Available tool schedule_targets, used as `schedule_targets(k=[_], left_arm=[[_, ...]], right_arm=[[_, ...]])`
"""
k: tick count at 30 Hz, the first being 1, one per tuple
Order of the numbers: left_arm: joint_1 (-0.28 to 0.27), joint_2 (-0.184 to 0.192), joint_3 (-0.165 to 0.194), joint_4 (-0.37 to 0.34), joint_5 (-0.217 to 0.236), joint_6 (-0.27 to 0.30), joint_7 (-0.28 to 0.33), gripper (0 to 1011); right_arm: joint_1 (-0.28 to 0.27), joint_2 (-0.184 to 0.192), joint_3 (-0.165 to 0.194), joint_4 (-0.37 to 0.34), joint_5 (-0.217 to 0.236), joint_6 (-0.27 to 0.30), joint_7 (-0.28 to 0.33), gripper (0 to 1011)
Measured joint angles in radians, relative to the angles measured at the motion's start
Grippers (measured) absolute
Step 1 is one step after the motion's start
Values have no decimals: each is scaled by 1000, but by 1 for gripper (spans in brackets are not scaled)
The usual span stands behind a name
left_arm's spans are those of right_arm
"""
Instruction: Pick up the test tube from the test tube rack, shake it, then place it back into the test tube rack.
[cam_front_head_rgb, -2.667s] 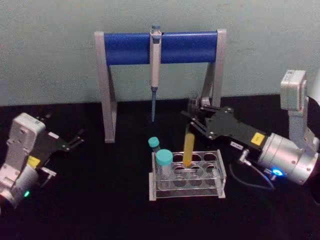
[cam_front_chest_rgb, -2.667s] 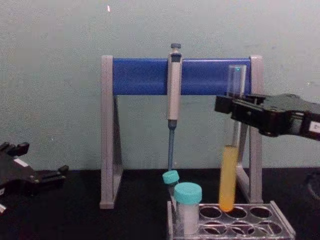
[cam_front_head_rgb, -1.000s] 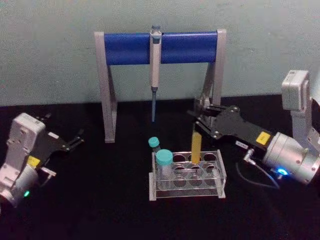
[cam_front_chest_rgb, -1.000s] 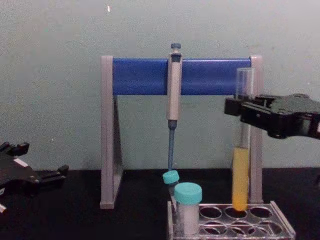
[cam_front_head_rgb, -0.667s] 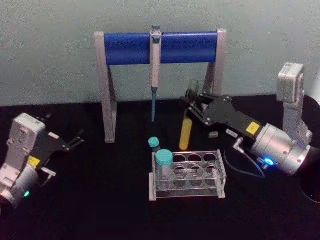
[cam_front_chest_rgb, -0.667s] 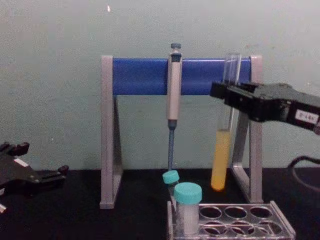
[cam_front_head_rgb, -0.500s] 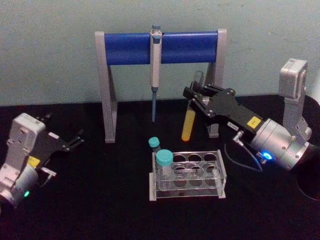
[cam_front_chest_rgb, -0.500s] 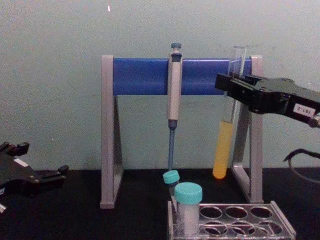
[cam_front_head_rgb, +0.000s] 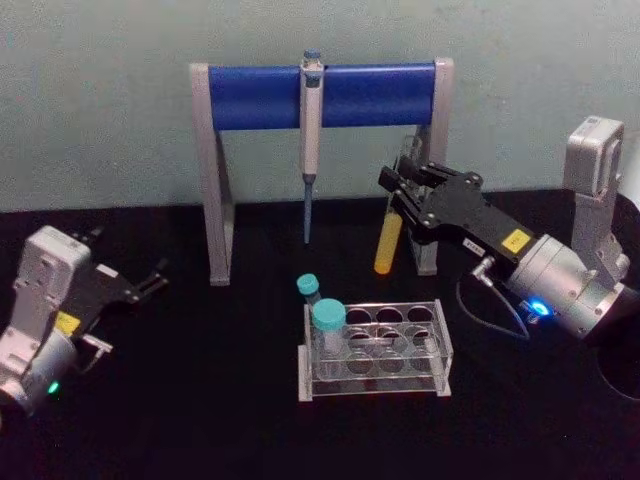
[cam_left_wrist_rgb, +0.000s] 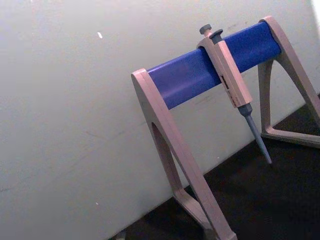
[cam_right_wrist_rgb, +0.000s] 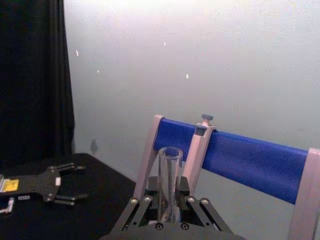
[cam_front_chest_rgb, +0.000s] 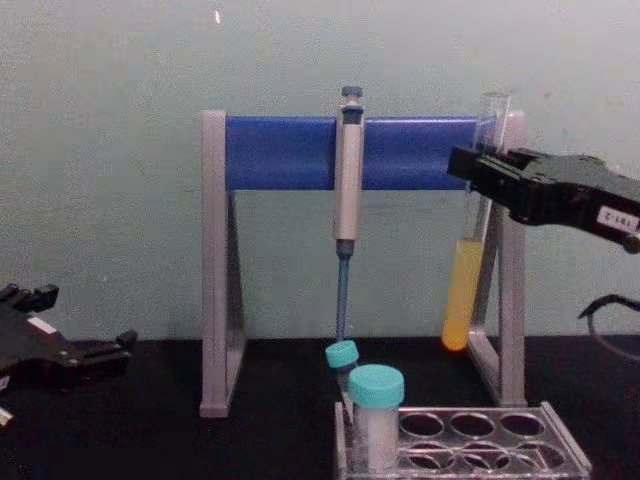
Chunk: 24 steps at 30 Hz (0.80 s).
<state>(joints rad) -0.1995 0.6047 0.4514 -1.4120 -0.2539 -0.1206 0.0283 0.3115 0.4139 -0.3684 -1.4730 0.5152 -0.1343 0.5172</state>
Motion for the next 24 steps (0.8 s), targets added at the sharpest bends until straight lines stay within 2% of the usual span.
schedule_targets(k=[7,15,19,24], left_arm=[[0,0,0,0,0,0,0,1001],[0,0,0,0,0,0,0,1001],[0,0,0,0,0,0,0,1001],[0,0,0,0,0,0,0,1001]], right_arm=[[-16,25,13,-27,-31,8,-14,234],[-77,100,28,-130,-67,79,-29,234],[-106,129,29,-177,-59,116,-12,234],[-120,138,14,-203,-18,140,28,234]])
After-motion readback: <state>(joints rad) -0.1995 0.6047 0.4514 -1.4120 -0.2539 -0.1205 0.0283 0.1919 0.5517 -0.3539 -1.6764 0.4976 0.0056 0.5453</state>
